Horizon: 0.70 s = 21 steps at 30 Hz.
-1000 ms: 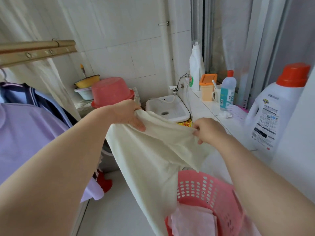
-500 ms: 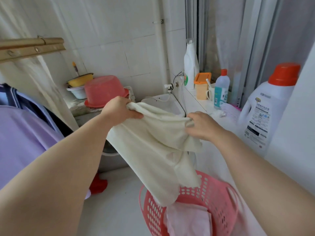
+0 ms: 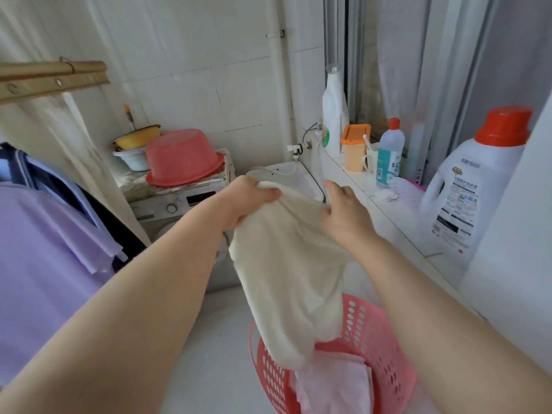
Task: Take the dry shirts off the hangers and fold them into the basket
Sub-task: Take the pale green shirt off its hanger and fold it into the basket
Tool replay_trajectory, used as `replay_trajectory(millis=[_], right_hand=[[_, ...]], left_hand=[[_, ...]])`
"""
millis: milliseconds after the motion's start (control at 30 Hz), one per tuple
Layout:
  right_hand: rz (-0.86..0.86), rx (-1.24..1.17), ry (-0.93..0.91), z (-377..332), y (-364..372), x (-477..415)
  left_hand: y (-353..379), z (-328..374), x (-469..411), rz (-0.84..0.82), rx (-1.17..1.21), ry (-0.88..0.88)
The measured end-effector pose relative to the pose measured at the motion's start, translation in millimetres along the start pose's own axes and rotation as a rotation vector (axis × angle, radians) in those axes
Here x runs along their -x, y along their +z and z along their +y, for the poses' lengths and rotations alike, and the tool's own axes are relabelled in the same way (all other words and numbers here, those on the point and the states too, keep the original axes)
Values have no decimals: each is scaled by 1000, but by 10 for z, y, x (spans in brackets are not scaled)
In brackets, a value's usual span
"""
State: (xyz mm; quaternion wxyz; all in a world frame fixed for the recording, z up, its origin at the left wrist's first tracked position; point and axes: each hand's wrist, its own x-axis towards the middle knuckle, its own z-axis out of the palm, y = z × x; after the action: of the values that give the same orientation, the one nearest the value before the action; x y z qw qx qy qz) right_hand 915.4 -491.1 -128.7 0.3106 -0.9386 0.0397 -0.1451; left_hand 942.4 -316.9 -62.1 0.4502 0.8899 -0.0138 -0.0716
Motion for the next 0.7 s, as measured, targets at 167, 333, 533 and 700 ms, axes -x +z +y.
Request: replay_trajectory(millis=[167, 333, 533, 700], right_hand=[[-372, -719, 58, -474, 84, 238], [-168, -628, 87, -469, 119, 130], [-294, -484, -102, -538, -11, 59], [343, -185, 26, -489, 41, 165]], left_hand=[[147, -57, 125, -126, 400, -29], [-46, -167, 167, -55, 182, 115], [-179, -416, 216, -256, 112, 245], [-43, -354, 232, -27, 425, 244]])
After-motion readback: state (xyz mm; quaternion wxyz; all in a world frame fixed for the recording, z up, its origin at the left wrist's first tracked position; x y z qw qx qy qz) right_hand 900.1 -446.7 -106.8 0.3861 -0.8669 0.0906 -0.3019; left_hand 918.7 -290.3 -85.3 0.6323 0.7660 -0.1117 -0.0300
